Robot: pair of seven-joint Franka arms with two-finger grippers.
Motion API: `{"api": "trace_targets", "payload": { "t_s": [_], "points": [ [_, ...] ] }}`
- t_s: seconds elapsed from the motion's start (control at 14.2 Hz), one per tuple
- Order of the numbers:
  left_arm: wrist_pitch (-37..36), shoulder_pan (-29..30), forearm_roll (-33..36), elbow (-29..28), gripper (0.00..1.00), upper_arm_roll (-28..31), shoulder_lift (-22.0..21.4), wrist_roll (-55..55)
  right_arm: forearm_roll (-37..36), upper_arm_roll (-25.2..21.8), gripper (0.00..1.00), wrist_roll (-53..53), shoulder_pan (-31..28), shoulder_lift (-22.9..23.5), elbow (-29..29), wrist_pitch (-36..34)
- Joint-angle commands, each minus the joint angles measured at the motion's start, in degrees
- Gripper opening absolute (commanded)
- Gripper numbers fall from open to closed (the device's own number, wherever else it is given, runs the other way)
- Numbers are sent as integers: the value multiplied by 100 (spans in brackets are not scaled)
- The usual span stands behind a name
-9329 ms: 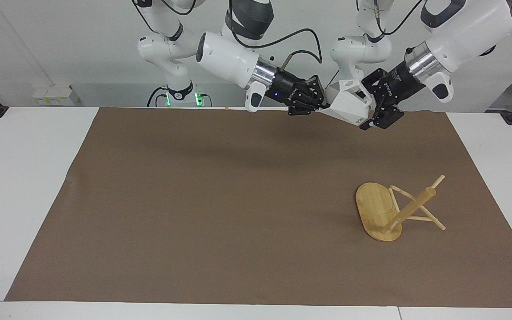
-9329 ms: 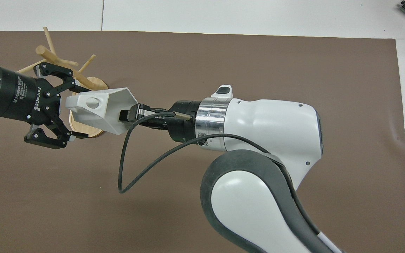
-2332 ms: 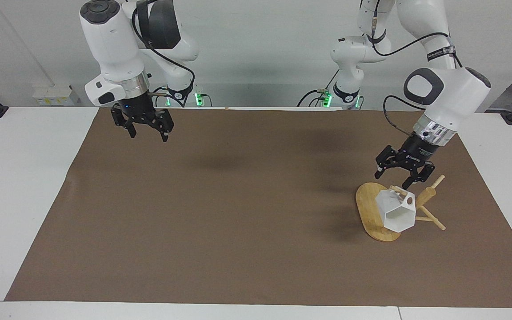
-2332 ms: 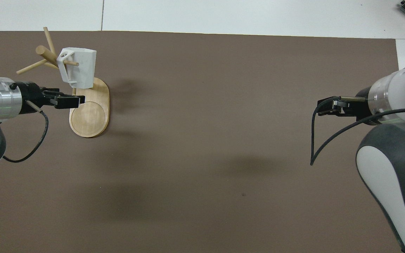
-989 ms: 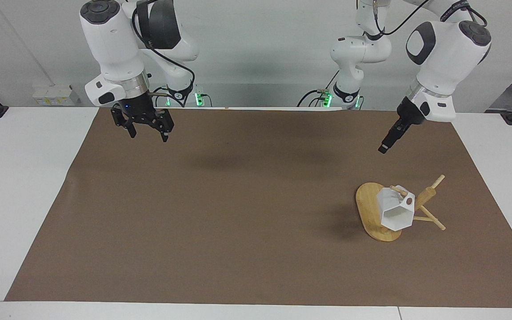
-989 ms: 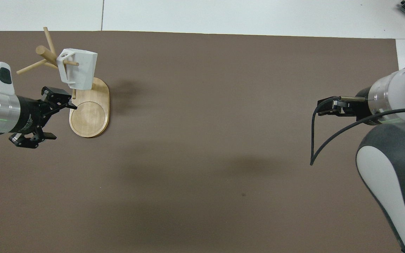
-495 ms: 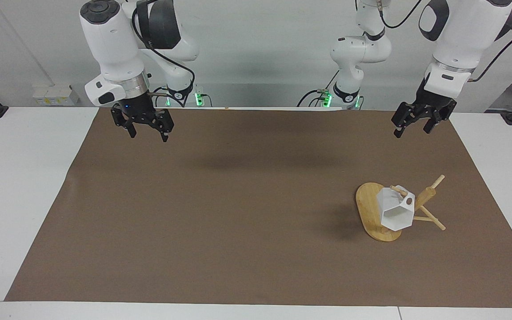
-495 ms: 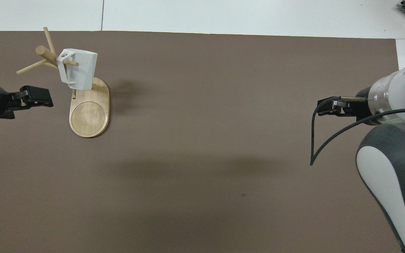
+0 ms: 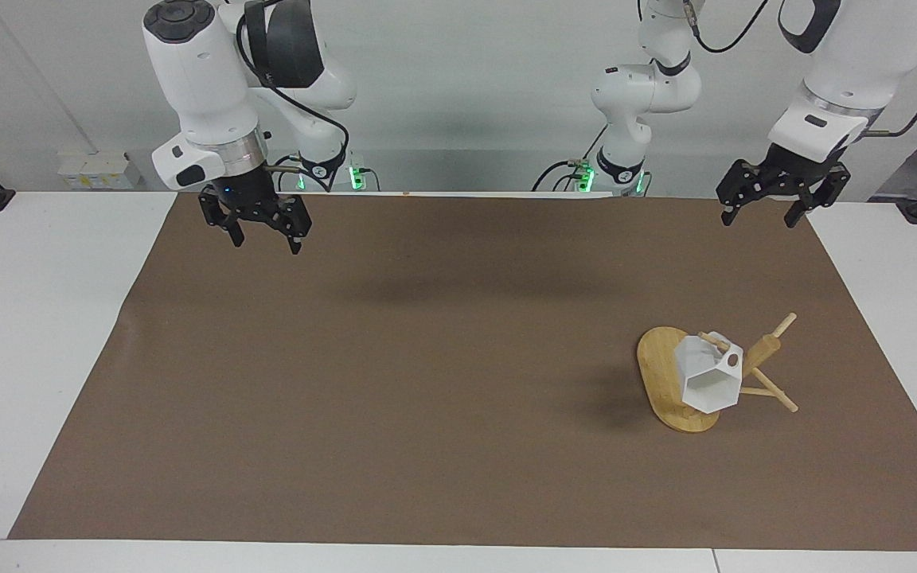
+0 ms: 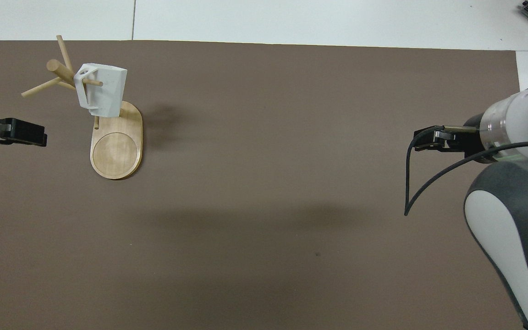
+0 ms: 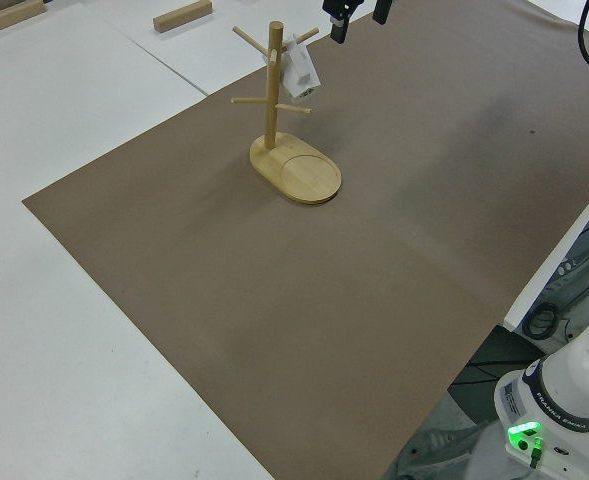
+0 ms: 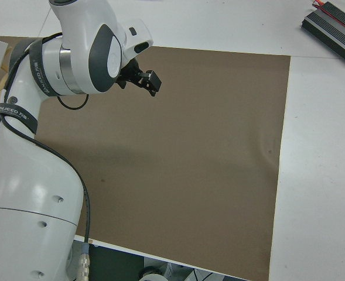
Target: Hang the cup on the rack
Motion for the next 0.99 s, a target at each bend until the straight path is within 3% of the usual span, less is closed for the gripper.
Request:
{"api": "trace_targets", "payload": {
  "t_s": [0.0,0.28,0.92],
  "points": [
    [-420,-118,130,438,100,79,160,329,106,46,100,58,-76,-46,-33,-36],
    [-403,-197,95,228,100,150,-226,356,106,46,100,58,-76,-46,-33,-36],
    [-202,-127,-1,26,100,141,-315,408,106,46,100,58,-67,-46,-33,-36]
  ]
}}
